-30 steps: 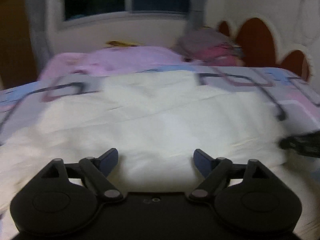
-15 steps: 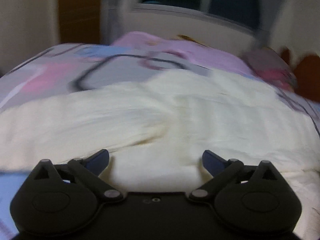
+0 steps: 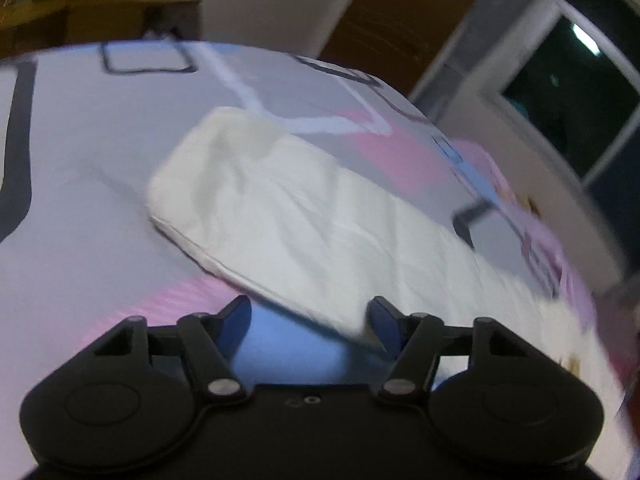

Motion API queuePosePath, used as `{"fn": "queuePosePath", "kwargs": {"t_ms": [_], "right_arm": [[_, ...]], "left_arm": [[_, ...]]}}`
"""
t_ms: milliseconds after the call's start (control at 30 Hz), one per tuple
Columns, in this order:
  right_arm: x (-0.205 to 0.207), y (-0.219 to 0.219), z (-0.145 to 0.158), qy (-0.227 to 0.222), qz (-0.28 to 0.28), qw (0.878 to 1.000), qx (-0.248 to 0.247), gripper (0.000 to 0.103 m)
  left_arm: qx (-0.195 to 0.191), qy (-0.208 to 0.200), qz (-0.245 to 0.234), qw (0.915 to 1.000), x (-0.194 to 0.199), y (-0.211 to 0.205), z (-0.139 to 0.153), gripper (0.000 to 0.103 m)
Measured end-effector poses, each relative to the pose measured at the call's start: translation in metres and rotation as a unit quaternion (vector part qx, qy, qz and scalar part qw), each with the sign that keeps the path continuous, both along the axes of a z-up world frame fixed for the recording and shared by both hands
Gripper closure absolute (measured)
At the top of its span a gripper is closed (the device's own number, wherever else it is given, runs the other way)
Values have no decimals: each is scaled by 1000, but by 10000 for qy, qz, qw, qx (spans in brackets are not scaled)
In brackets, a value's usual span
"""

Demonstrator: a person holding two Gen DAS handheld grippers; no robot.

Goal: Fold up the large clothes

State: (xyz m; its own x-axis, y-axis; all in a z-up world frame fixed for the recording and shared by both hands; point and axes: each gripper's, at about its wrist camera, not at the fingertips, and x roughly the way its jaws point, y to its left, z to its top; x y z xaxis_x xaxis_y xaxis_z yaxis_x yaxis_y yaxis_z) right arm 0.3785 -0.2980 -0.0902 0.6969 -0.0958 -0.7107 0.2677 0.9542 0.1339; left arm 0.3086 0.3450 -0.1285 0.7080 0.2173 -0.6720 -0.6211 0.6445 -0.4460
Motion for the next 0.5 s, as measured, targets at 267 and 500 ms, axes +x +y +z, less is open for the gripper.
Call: {"fn": "queuePosePath", "kwargs": {"t_ms": [267,500], "right_arm": [[-9,15,16,-79,-221,9997,-91,34],[-7,23,35,-258,-309,9991,-158,33]], "left_arm": [[-575,-507,266,9967,12,40,-7,65],[795,-1291,-743,9856,52,-32,69,97]]}}
